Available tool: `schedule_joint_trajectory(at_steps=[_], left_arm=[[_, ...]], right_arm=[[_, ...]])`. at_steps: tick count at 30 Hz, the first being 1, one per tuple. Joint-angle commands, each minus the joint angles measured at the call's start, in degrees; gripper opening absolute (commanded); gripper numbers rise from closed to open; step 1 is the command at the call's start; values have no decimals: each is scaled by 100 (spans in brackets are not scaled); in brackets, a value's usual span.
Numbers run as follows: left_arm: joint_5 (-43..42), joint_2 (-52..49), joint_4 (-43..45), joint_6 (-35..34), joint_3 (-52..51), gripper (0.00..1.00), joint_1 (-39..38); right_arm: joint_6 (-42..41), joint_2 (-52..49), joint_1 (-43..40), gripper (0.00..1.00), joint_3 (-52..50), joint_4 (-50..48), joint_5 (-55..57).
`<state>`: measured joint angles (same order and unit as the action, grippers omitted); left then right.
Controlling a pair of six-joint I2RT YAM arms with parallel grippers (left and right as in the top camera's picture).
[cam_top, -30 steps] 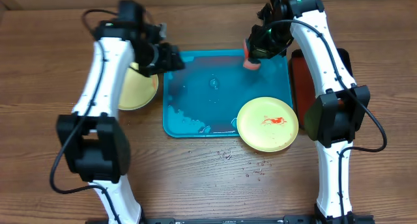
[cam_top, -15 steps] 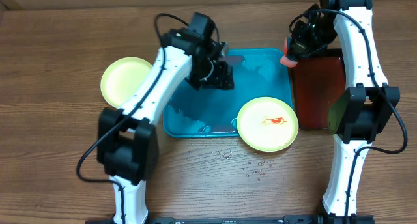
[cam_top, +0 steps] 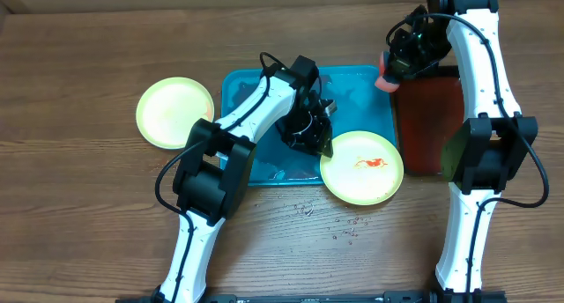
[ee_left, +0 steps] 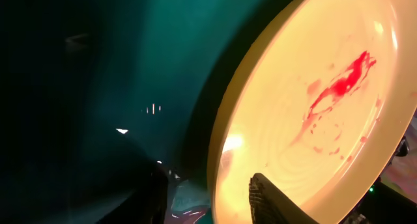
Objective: Clean dirty plates on tray and stack at the side
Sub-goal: 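Move the left gripper to the lower yellow plate's rim, then grasp the lower yellow plate and pull it toward the tray center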
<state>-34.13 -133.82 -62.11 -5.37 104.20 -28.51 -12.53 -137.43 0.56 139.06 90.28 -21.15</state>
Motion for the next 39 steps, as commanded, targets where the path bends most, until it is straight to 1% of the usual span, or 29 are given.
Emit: schedule_joint_trajectory(at_steps=[1,3,4,6,8,10,11,16,18,24,29,32,35,36,37,39], left_arm=[[26,-26,-28,46,70,41,-111],[199,-26,-50,-63,70,38,-190],[424,-26,-44,-205,70,33,-262],[533,-26,-39,-378,76,22,-264],[566,-26,-31,-463,76,13,-258],[570,-26,-22,-501,76,5,-249],[570,-26,-24,-501,76,4,-245],[573,-26,-138,-525,227,4,-184],[739,-26,-240,-540,396,4,-127],[1993,-24,-603,-656,1049,4,160],[2879,-33,-260,-658,1102,4,402],[3327,-33,-118,-544,1058,4,452],[3440,-33,-7,-361,1012,4,461],[3436,-33,2,-363,1008,5,461],[3436,-33,9,-363,1005,13,459],[3434,-33,9,-396,1005,44,468]], right_arm=[[61,83,7,4,199,4,-33],[61,83,7,4,199,0,-33],[61,83,7,4,199,-11,-33],[61,83,7,4,199,-20,-33],[61,83,7,4,197,-17,-33],[63,83,7,4,199,-15,-33],[61,83,7,4,199,-13,-33],[61,83,22,4,197,-11,-35],[61,83,59,4,197,-9,-37],[61,83,260,4,197,-72,-35],[59,83,527,4,197,-199,-35],[59,81,732,4,190,-278,24],[55,81,975,4,190,-319,413],[48,81,1027,4,190,-319,470],[37,81,1084,4,190,-321,507],[35,81,1156,4,190,-334,505]])
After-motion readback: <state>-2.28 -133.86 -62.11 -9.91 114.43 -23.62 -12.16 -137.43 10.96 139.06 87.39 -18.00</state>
